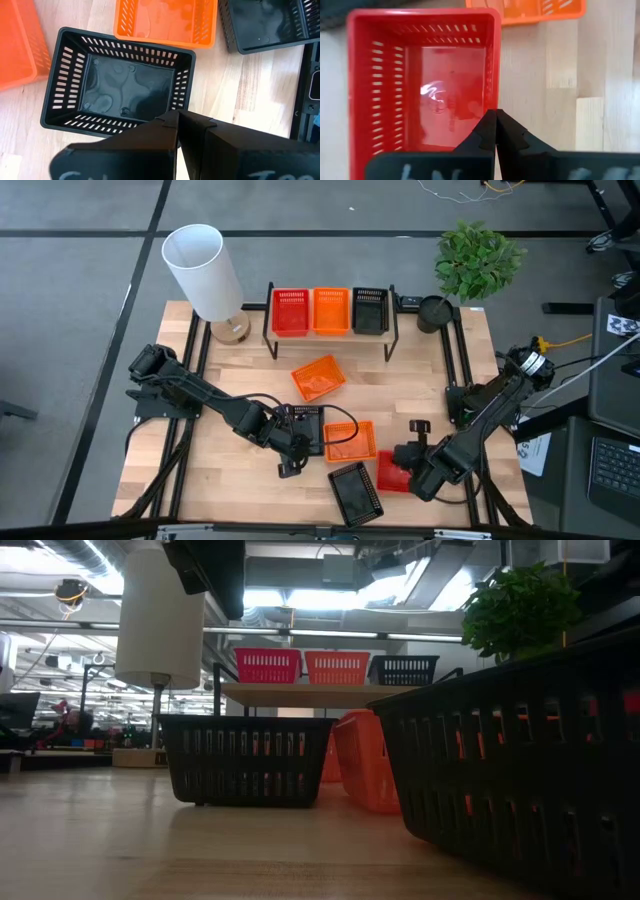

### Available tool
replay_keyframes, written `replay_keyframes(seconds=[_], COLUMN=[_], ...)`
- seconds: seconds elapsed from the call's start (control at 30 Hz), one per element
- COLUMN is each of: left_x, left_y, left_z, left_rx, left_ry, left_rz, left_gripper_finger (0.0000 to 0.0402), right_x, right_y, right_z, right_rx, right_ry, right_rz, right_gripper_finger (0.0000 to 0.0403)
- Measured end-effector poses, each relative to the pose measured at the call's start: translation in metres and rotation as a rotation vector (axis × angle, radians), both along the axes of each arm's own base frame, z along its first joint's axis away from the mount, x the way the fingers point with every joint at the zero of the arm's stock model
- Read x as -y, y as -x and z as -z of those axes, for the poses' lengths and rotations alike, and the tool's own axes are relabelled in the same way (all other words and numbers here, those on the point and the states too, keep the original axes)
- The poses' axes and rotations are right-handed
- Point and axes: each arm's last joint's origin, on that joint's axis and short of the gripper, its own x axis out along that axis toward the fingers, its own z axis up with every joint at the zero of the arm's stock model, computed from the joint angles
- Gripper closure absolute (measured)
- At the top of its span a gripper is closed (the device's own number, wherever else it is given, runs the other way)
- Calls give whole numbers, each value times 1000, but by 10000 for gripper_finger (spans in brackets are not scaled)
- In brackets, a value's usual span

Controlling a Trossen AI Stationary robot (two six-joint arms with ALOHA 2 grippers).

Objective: Stack baskets on shelf by color
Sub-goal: Remove the top red basket from the red basket

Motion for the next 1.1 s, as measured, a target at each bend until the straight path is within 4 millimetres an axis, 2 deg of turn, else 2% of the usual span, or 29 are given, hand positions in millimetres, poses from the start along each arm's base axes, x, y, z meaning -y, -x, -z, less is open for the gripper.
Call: replay_keyframes(seconds=[0.2, 0.3, 0.4, 0.63, 0.73, 0.93, 1.1], left_x=[0, 0, 0, 0, 0, 1, 1], left_y=[0, 0, 0, 0, -1, -11, -14], left_z=[0, 0, 0, 0, 0, -7, -9], left_rx=[0, 0, 0, 2, 10, 130, 166], left_ry=[-4, -14, -15, -26, -32, -63, -73], left_rz=[0, 18, 20, 32, 43, 128, 156], left_gripper_finger=[400, 400, 400, 400, 400, 400, 400], right_x=[-2, -1, 0, -2, -1, -4, -18], right_y=[-6, -6, -6, -9, -9, -2, -2], right_z=[18, 19, 14, -13, -15, -13, -13], right_rx=[-62, -55, -24, 71, 72, -58, -82], right_ry=[63, 92, 105, 80, 75, -48, -227], right_rz=[-30, -30, -28, -73, -71, -5, -8], right_gripper_finger=[403, 403, 403, 403, 403, 392, 361])
